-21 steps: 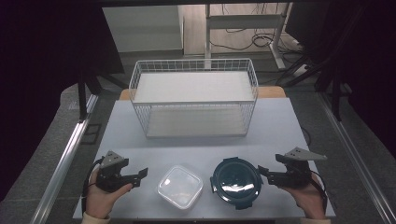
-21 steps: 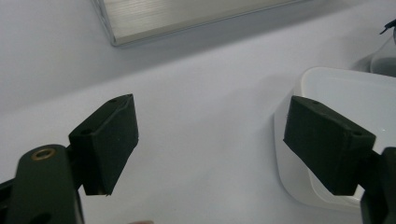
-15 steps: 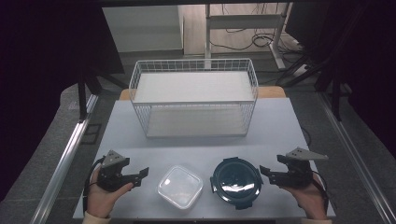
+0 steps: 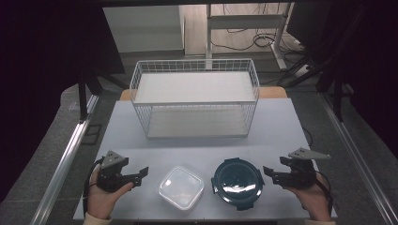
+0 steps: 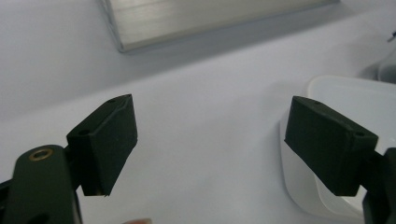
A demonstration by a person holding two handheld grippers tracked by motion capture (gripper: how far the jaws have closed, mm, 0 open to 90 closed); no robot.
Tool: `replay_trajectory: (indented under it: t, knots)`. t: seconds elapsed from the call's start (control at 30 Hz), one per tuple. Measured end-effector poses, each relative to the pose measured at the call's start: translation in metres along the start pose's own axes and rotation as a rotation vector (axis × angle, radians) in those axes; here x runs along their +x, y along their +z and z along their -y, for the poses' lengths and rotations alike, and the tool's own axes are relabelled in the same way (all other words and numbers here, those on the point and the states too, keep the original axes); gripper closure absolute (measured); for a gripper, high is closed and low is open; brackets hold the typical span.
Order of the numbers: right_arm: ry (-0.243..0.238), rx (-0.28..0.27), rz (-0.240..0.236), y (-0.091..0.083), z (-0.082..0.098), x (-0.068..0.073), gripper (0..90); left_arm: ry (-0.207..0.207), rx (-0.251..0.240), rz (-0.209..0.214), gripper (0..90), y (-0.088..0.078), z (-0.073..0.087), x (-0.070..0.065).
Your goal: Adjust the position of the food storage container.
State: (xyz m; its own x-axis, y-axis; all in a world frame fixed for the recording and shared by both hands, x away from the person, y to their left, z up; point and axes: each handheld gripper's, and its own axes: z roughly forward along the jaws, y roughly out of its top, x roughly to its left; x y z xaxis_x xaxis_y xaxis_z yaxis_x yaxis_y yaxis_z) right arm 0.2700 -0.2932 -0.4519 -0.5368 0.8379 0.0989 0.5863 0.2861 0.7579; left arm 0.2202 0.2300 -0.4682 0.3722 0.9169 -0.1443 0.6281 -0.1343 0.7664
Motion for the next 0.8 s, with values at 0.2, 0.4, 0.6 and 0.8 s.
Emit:
replay_trajectory:
  t: [0.2, 0.4, 0.6, 0.8]
  knots:
    - [-0.001, 0.005, 0.011, -0.006, -0.001, -0.001, 25.7, 0.006, 0.001, 0.019, 16.7, -0.002, -0.001, -0.002]
    - [-0.01, 0.028, 0.028, -0.006, 0.0, -0.002, 29.0, 0.002, 0.018, 0.029, 16.8, 0.0, -0.001, -0.002]
    - [0.008, 0.065, 0.024, -0.011, 0.001, -0.006, 37.8, 0.005, 0.042, 0.029, 16.7, 0.005, 0.0, -0.002]
    - [-0.002, 0.118, 0.027, -0.013, 0.003, -0.003, 47.3, -0.002, 0.036, 0.03, 16.8, 0.004, 0.0, -0.001]
